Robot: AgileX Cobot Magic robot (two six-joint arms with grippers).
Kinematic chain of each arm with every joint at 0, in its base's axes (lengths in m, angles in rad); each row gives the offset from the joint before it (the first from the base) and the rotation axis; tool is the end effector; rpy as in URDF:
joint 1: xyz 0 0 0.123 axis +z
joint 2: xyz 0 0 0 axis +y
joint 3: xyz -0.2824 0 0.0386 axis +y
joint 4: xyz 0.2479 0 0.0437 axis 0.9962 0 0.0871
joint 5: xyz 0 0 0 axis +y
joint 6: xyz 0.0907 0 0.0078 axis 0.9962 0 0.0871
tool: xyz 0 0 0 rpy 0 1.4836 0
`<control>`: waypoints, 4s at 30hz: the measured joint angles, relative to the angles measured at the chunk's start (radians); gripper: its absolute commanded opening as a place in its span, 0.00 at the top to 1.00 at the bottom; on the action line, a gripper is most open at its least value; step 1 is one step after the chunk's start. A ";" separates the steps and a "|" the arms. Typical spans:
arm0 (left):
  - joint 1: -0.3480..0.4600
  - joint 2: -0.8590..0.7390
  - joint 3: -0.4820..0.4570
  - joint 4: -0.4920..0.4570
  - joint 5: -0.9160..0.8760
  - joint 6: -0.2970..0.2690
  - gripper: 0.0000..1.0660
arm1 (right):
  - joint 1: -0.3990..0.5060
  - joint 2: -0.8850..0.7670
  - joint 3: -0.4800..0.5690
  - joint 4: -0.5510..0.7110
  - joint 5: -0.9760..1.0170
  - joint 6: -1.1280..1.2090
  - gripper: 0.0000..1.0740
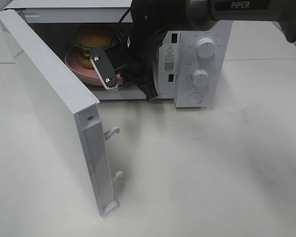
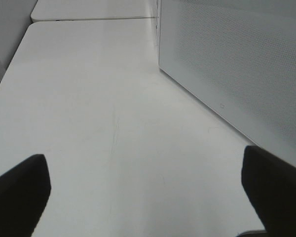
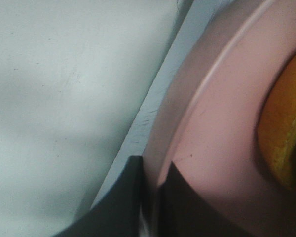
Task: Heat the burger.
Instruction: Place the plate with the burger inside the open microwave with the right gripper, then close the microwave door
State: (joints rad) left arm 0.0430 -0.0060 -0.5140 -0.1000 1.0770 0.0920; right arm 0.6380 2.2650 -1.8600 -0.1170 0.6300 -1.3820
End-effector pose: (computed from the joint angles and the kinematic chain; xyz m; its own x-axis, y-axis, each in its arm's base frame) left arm -0.0080 -0.0084 0.2800 -0.4484 0.0250 -0.8935 0.0556 0.9985 0.0001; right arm 0.4122 0.2978 0.1842 0.4981 -0.8671 0.0004 -0.7008 -0.4029 -0.5888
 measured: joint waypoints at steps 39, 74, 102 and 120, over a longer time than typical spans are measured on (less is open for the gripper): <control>0.000 0.000 0.000 0.001 0.000 0.000 0.08 | 0.000 0.131 -0.155 -0.123 -0.054 0.245 0.47; 0.000 0.000 0.000 0.004 0.000 0.000 0.08 | 0.000 -0.218 0.349 -0.105 -0.213 0.397 0.25; 0.000 0.000 0.000 0.004 0.000 0.000 0.08 | -0.019 -0.665 0.770 -0.111 -0.241 0.515 0.29; 0.000 0.000 0.000 0.004 0.000 0.000 0.08 | -0.019 -0.957 1.016 -0.110 -0.134 0.892 0.29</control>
State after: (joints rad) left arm 0.0430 -0.0060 -0.5140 -0.0960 1.0770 0.0920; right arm 0.6190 1.3080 -0.8440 -0.2270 0.4960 -0.4900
